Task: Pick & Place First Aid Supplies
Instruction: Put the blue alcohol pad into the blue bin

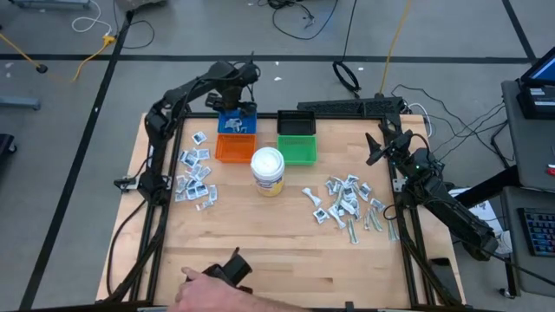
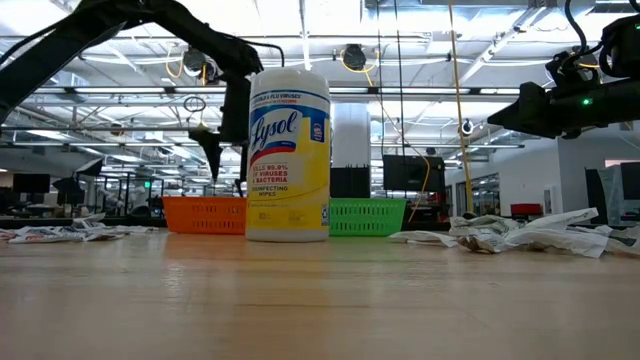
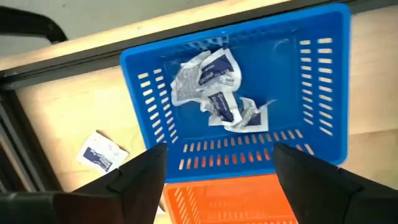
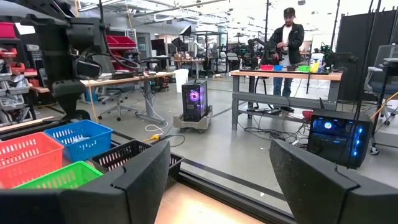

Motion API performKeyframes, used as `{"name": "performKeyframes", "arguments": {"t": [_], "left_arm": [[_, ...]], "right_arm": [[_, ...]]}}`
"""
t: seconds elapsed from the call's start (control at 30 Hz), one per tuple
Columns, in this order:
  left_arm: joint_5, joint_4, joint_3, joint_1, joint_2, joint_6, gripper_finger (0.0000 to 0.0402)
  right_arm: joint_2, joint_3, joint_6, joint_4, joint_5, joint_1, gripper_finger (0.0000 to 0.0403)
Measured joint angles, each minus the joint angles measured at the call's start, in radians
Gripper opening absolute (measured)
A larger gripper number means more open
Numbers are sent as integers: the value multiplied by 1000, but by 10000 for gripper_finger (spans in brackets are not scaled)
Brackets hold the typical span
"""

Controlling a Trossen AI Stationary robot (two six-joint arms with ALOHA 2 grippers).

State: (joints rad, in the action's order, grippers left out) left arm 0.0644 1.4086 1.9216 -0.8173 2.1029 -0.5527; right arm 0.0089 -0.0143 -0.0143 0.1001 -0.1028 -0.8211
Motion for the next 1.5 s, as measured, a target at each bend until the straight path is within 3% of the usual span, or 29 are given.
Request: {"name": "performKeyframes", "arguments": {"t": [0.17,0.37,0.67,1.07,1.23,1.5], "left_arm": [[-7,-7,-121,17,-80,-42,277],[-21,-90,-385,70,-269,-190,278],[-127,-148,-732,200,-549,-392,291],[-214,-149,-1013,405,-770,-608,281],[-227,-152,-1060,440,-776,-527,286],[-228,-238,-1110,461,-766,-256,270]], "right_arm": [[0,0,0,0,0,0,272],[0,0,0,0,0,0,271],[0,0,0,0,0,0,270],[0,0,0,0,0,0,274],[0,0,0,0,0,0,273],[0,0,0,0,0,0,271]]}}
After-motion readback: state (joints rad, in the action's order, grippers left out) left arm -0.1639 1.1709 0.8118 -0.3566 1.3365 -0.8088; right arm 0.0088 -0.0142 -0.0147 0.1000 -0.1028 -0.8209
